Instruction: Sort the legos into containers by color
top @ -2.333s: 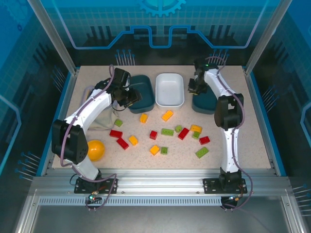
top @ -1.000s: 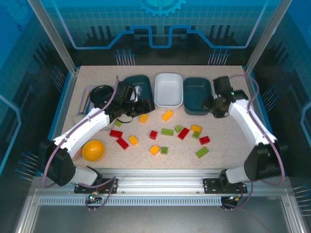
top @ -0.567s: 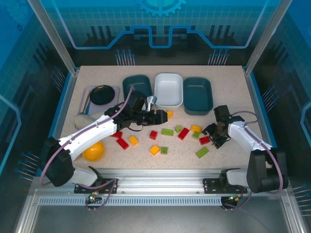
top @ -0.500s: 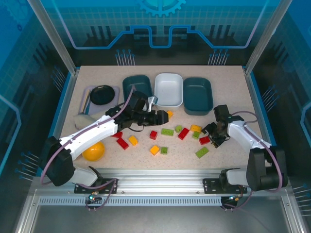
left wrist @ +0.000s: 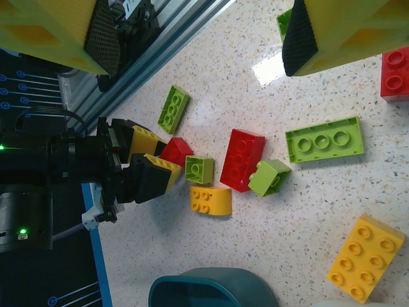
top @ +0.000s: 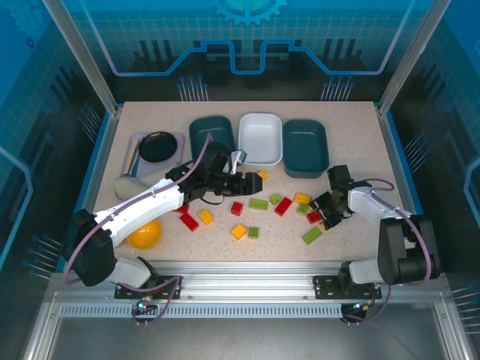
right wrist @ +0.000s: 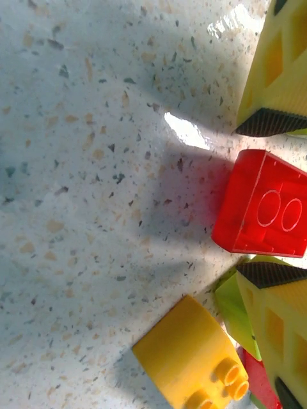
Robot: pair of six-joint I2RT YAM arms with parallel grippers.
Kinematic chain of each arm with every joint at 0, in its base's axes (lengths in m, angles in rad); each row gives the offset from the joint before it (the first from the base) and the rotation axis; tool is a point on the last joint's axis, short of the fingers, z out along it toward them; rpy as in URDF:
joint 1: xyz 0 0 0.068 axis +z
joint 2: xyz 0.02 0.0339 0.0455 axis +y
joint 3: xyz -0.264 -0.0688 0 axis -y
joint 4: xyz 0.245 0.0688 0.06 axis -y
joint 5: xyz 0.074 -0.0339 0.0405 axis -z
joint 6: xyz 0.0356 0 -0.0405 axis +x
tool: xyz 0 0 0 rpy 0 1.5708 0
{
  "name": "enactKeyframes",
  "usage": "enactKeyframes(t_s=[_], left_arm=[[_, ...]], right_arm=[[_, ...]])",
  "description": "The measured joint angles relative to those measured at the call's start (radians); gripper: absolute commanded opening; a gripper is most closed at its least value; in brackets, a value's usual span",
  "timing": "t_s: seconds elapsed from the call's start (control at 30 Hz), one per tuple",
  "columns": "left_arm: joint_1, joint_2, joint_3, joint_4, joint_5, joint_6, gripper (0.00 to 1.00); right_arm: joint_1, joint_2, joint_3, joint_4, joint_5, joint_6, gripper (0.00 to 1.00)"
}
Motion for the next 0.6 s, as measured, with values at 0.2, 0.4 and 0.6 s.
enactKeyframes(t_s=[0.2,0.4,0.6], left_arm=[[-0.002,0.0,0.0,0.0,0.0,0.0,0.72],[-0.004,0.0,0.001,-0.001,0.0,0.0,0.72],[0.002,0.002,0.078,-0.036,-0.021,-0.002,0.71]], right_arm=[[-0.001,0.034,0.0,0.029,-0.002,0.02,0.33],[0.005,0.019,0.039,-0.016,0.04,0.004,0.21],[0.104,-0.019,0.338,-0.118,0.184,-0.159,0.22]])
